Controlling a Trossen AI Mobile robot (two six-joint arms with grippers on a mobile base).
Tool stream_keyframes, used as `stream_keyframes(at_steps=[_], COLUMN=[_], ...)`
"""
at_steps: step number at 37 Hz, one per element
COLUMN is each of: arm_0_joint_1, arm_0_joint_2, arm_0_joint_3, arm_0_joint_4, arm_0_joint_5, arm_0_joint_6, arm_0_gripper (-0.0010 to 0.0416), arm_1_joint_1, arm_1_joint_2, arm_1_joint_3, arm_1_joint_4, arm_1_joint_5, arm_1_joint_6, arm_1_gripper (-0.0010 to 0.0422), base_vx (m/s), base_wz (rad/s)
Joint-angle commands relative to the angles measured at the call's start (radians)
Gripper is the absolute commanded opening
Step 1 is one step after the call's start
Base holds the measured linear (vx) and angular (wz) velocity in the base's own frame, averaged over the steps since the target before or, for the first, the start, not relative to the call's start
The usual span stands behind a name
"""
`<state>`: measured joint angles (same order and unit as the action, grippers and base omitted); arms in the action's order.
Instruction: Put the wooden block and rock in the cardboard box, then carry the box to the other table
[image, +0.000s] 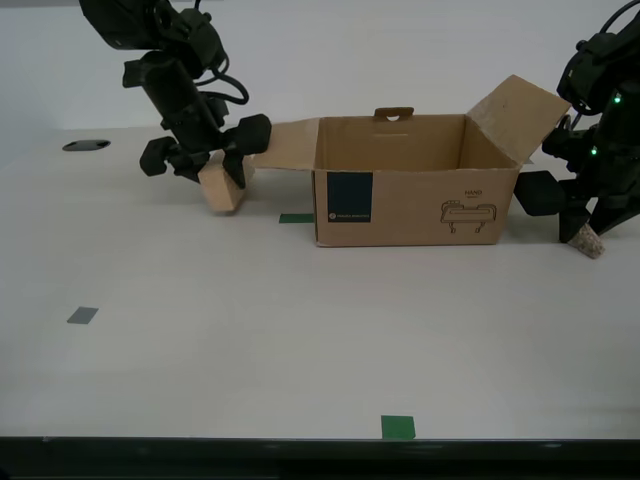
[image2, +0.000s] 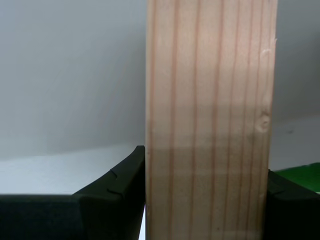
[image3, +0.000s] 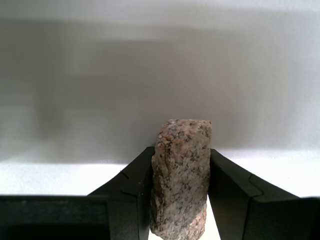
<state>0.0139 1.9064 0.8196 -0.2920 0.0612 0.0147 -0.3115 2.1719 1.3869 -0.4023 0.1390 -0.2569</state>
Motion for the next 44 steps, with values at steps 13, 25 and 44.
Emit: stream_keyframes(at_steps=[13,25,44], arm_0_joint_1=[0.000,-0.002,-0.013], arm_0_joint_2=[-0.101,-0.190,-0.367], arm_0_joint_3=[-0.002,-0.002,-0.002], arm_0_joint_4=[-0.055,-0.109,-0.174], arm_0_joint_5=[0.022,0.048,0.076], arm_0_joint_6=[0.000,0.000,0.000], arm_0_gripper=[-0.0001,-0.0001,-0.0001], arm_1_joint_1=[0.019,0.078,0.125], arm_1_joint_2=[-0.042,-0.127,-0.238], arm_1_joint_3=[0.000,0.000,0.000], arm_1_joint_4=[-0.048,-0.087,-0.126], arm_1_joint_5=[-0.002,-0.001,-0.001], arm_1_joint_6=[0.045,0.093,0.139], arm_1_gripper=[-0.0001,-0.0001,-0.0001], base_vx=[0.000,0.000,0.000], base_wz=[0.000,0.000,0.000])
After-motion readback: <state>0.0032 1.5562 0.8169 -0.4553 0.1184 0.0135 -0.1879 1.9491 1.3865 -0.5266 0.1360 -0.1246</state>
